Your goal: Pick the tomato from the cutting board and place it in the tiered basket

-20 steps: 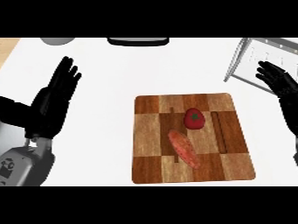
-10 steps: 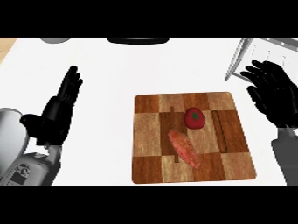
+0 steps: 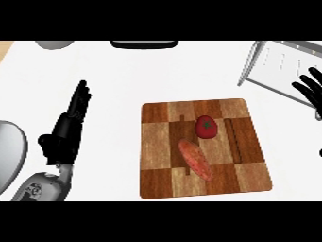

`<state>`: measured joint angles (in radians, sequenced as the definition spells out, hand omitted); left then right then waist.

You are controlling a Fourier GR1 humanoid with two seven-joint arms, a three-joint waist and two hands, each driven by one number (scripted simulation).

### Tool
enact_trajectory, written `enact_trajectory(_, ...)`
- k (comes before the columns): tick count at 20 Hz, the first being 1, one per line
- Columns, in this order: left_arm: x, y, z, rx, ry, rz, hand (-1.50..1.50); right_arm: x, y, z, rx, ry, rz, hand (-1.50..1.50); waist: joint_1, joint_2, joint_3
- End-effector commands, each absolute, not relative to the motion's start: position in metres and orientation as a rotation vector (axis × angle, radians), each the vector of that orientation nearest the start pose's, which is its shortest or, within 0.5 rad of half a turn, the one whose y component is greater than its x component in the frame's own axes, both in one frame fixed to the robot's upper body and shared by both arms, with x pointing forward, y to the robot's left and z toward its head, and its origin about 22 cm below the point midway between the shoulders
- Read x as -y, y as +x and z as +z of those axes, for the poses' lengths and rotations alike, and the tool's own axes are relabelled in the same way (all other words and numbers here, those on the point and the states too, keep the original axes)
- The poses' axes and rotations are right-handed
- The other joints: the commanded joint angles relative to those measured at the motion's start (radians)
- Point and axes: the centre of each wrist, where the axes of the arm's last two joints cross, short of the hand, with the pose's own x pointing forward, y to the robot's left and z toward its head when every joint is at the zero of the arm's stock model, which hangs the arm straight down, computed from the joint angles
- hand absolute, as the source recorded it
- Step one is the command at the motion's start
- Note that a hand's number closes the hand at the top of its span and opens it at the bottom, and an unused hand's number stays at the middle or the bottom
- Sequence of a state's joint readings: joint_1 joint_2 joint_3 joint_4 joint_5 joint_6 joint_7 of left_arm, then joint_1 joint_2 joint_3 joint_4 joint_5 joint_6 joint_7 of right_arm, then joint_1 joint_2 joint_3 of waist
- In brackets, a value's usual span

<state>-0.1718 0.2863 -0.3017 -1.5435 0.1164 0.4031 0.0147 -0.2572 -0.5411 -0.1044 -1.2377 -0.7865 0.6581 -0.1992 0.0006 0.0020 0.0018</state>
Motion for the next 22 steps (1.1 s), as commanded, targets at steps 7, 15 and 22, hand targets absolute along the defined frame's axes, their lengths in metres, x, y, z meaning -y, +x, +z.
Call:
enact_trajectory(7, -0.204, 0.271, 0.033, 1.654, 0.199, -0.093, 0.0, 0.38, 0.295, 0.21, 1.756, -0.005, 1.043, -1.5, -0.009, -0.012, -0.004)
enact_trajectory(15, -0.219, 0.272, 0.031, 1.681, 0.19, -0.111, 0.0, 0.295, 0.281, 0.235, 1.595, -0.271, 1.293, -1.5, 0.007, -0.005, -0.004)
enact_trajectory(22, -0.182, 0.261, 0.041, 1.672, 0.172, -0.112, 0.0, 0.233, 0.262, 0.231, 1.523, -0.278, 1.345, -1.5, 0.006, -0.005, -0.002)
